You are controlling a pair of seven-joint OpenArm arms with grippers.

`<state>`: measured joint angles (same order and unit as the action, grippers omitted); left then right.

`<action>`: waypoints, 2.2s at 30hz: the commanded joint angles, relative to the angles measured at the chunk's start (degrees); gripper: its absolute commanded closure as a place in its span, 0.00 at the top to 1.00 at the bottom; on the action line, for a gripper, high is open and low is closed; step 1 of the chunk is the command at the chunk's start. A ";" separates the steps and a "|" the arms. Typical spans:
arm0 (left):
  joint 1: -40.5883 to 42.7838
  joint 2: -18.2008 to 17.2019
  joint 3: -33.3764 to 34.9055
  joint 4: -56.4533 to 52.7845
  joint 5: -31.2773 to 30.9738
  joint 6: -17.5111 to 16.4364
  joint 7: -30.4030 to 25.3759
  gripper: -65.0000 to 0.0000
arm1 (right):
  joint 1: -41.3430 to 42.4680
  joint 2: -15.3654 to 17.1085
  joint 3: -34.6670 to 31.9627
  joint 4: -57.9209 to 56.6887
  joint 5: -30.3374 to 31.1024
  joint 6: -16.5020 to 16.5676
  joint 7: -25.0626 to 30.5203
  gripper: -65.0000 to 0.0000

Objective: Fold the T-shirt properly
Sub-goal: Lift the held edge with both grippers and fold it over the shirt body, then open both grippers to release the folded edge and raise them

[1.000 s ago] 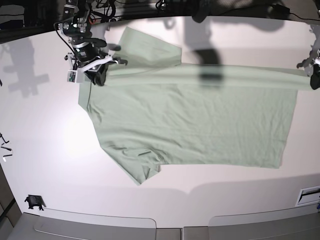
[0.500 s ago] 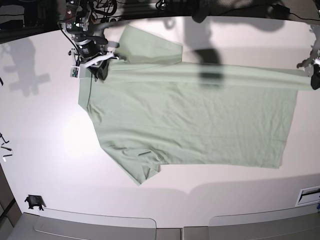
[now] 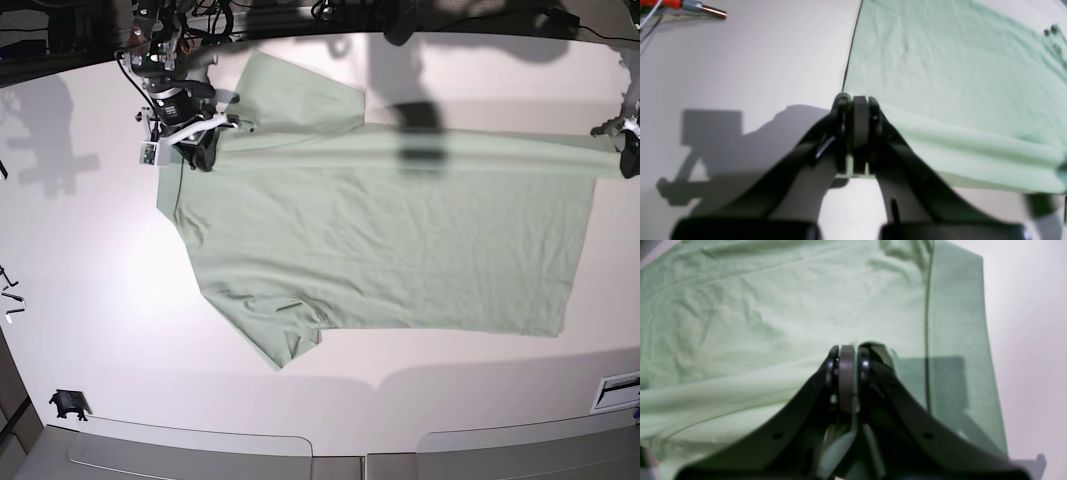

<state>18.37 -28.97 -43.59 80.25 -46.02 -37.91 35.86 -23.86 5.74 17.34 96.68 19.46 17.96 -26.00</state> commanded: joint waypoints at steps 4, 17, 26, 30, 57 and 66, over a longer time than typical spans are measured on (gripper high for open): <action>-0.61 -1.38 5.20 0.74 3.32 3.58 -5.03 0.00 | 0.20 0.44 0.24 0.94 0.17 0.04 1.38 0.00; -0.61 -1.38 8.83 0.74 11.50 9.49 -7.65 0.00 | 0.20 0.44 0.24 0.94 -0.26 0.04 0.81 0.00; -0.59 -1.64 8.76 0.74 11.50 9.51 -8.22 0.34 | 0.15 0.46 0.26 2.29 1.05 1.75 0.09 0.54; -0.55 -3.50 7.91 1.73 11.45 9.66 -8.46 0.34 | 0.15 0.48 1.25 7.72 1.03 1.75 -4.81 0.54; -0.57 -12.96 -5.60 8.70 8.92 9.66 -8.52 0.34 | -19.76 0.44 16.76 14.29 26.18 1.81 -16.39 0.54; -0.57 -12.96 -5.60 8.70 8.90 9.66 -8.55 0.34 | -19.67 0.42 2.86 5.81 26.08 3.91 -15.39 0.54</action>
<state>18.09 -40.34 -48.56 88.03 -36.16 -28.51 28.73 -42.85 5.89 19.90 102.04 45.30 21.65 -40.97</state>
